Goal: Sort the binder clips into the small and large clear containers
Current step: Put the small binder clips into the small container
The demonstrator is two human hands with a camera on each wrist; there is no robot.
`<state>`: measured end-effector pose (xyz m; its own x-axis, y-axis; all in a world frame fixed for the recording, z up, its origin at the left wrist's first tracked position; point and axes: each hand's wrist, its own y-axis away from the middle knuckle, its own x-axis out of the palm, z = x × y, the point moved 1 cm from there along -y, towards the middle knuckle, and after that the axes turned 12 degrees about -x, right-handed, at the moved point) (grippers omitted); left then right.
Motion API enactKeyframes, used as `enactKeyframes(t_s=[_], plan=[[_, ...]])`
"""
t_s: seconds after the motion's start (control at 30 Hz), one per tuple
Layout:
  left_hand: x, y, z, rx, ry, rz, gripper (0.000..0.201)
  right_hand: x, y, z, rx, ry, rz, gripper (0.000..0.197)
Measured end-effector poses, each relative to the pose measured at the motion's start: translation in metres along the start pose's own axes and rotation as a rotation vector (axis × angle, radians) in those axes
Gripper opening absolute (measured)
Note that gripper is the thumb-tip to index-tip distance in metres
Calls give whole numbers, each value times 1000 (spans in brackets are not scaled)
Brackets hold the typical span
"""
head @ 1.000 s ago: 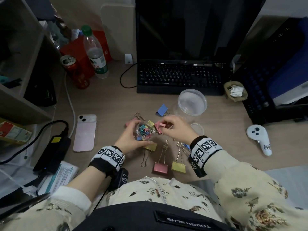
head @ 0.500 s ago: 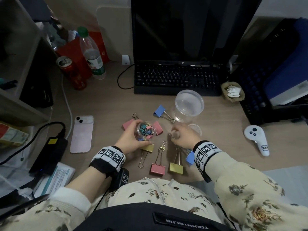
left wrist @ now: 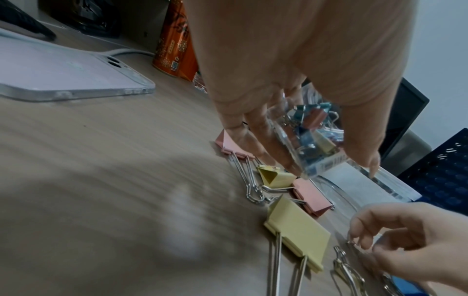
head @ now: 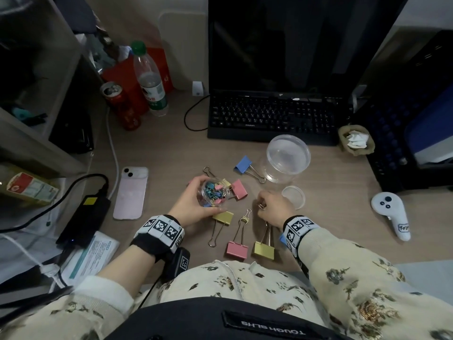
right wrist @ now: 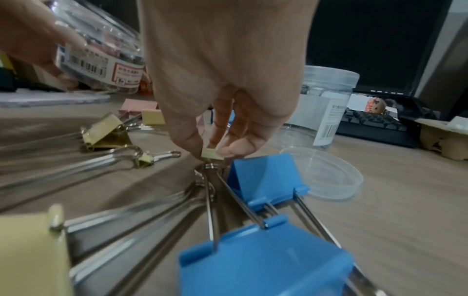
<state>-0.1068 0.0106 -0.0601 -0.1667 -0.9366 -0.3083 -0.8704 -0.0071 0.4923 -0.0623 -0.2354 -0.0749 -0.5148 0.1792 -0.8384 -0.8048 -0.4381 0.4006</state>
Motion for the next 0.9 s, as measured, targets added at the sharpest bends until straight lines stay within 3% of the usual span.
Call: enactKeyframes(t_s=[0.1, 0.23, 0.43, 0.63, 0.77, 0.9], plan=[[1, -1, 1, -5, -10, -2, 82, -12, 0, 5, -18, -152, -112, 22], [6, -3, 0, 13, -15, 5, 80, -40, -1, 34, -212, -370, -252, 14], [13, -5, -4, 43, 8, 41, 77, -57, 4, 80, -447, -478, -254, 25], [14, -5, -3, 33, 0, 29, 83, -55, 7, 56, -327, -474, -325, 17], [11, -3, -4, -5, 32, 32, 88, -42, 9, 36, -234, -191, -20, 36], [10, 0, -5, 1, 62, 16, 76, -20, 12, 37, -245, 142, 226, 53]])
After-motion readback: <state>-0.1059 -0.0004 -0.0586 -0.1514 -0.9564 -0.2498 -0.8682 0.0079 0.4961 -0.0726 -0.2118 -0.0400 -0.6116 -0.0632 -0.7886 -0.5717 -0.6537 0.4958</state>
